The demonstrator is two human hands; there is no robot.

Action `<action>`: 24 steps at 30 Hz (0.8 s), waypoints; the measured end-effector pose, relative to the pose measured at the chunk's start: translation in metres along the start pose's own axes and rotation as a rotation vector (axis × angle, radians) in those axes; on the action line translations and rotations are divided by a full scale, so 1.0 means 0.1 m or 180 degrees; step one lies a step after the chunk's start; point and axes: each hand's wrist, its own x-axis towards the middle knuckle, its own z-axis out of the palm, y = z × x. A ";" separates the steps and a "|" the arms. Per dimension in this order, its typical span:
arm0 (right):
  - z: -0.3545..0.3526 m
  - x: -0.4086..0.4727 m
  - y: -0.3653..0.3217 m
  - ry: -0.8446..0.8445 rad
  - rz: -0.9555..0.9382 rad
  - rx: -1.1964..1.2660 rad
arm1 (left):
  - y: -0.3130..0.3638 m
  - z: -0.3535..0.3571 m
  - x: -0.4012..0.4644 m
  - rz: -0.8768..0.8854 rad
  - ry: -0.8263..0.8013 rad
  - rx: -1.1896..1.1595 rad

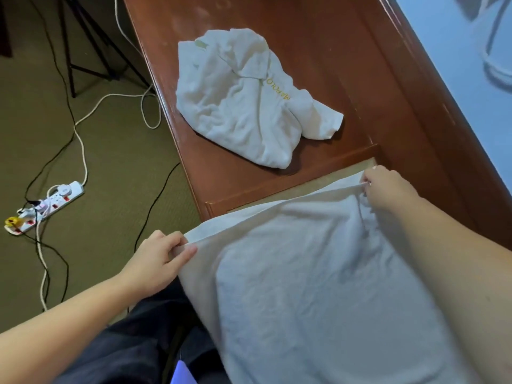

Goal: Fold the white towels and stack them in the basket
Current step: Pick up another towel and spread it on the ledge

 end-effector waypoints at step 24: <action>0.16 0.25 0.13 0.0871 0.0765 0.0977 | -0.11 0.12 0.16 -0.0995 0.0206 -0.0135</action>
